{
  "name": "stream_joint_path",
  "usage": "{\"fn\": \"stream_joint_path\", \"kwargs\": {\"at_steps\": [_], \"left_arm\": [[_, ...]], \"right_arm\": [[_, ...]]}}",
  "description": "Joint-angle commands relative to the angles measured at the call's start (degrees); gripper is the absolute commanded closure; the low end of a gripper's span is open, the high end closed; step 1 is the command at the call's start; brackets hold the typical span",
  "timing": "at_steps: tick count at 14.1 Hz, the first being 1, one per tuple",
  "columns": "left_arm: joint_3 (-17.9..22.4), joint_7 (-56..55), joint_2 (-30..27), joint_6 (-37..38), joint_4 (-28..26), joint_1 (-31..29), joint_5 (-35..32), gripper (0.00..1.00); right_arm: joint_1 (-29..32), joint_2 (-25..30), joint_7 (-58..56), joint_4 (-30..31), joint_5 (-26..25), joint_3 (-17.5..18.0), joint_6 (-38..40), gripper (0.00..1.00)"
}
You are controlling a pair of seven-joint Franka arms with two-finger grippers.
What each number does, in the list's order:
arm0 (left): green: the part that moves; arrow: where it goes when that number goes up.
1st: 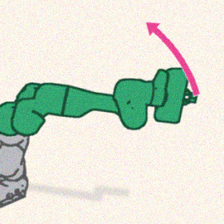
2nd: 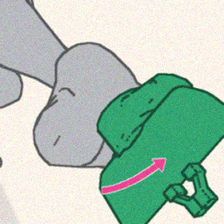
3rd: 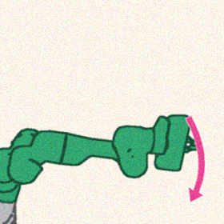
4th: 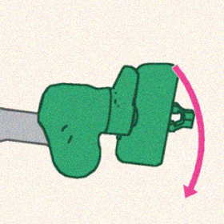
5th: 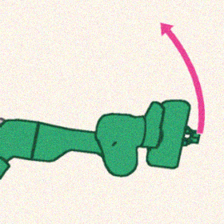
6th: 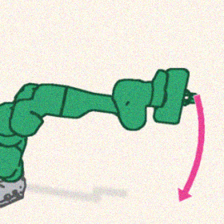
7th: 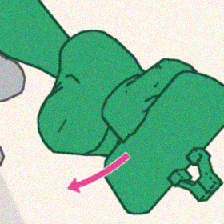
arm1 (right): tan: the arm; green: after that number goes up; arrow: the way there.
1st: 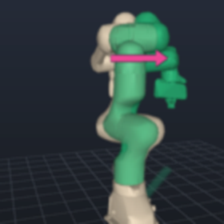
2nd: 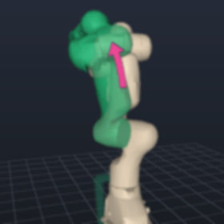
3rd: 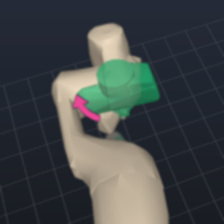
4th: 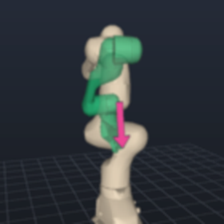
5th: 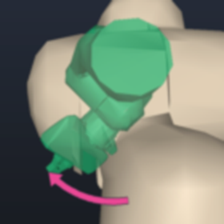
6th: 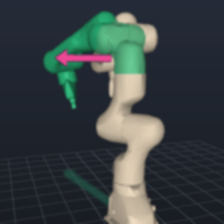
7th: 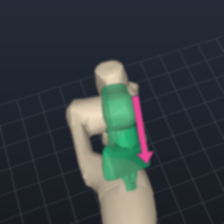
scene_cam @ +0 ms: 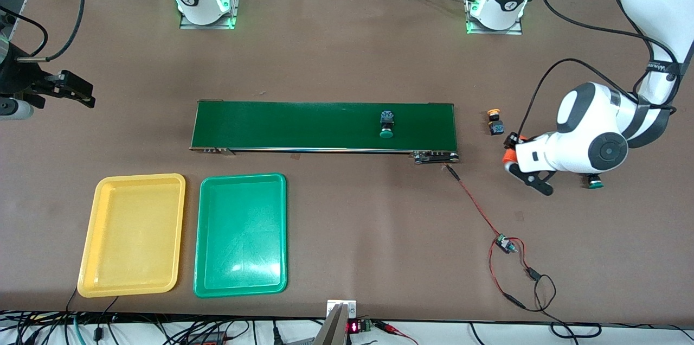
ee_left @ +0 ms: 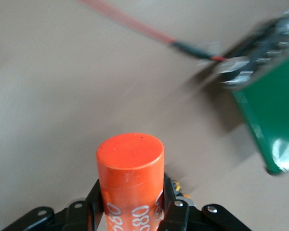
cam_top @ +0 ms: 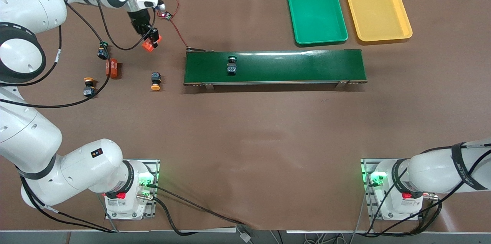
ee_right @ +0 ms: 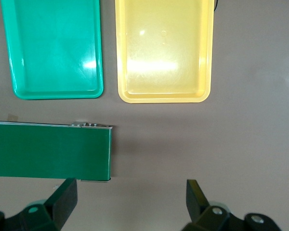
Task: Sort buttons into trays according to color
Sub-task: 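Place the orange cylinder on the conveyor belt with the left gripper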
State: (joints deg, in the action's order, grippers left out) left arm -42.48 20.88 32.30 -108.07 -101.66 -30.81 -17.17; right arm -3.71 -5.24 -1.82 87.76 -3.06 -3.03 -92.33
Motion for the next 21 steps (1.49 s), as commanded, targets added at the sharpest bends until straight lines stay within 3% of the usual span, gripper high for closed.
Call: {"fn": "stream_joint_path", "kwargs": {"at_steps": [1, 4, 7, 10, 14, 15, 16, 21], "left_arm": [[-4.7, 7.4, 0.1, 1.6, -0.1, -0.3, -1.2, 0.71], [-7.0, 17.3, 0.6, 1.4, -0.5, 2.9, -1.2, 0.71], [-7.2, 18.3, 0.5, -0.6, -2.6, 8.2, -1.7, 0.71], [-7.9, 18.3, -0.3, -5.3, -7.1, 9.5, -3.7, 0.72], [-7.8, 17.6, 1.1, -5.6, -7.4, 13.1, -7.9, 0.68], [-7.9, 17.6, 1.0, -5.4, -7.5, 13.1, -7.9, 0.57], [-7.9, 17.6, 0.9, -5.3, -7.4, 13.3, -7.9, 0.01], [-8.0, 17.4, 0.1, -4.4, -6.2, 13.7, -7.8, 0.00]], "right_arm": [[0.4, -0.1, 0.6, -0.1, 0.9, 0.2, 0.3, 0.00], [0.7, -0.1, 0.5, -0.1, 0.9, 0.1, 0.4, 0.00], [0.7, -0.1, 0.5, -0.2, 0.8, 0.1, -0.1, 0.00], [0.8, -0.8, 0.6, -0.2, 1.6, 0.1, -0.2, 0.00], [2.7, -1.7, 0.6, -0.2, 4.5, 0.0, -0.4, 0.00], [2.6, -2.0, 0.6, -0.3, 4.5, 0.1, -0.6, 0.00], [2.5, -2.3, 0.7, -0.2, 4.5, 0.2, -0.8, 0.00], [1.4, -3.9, 0.8, -0.1, 4.5, 0.7, -0.7, 0.00]]}}
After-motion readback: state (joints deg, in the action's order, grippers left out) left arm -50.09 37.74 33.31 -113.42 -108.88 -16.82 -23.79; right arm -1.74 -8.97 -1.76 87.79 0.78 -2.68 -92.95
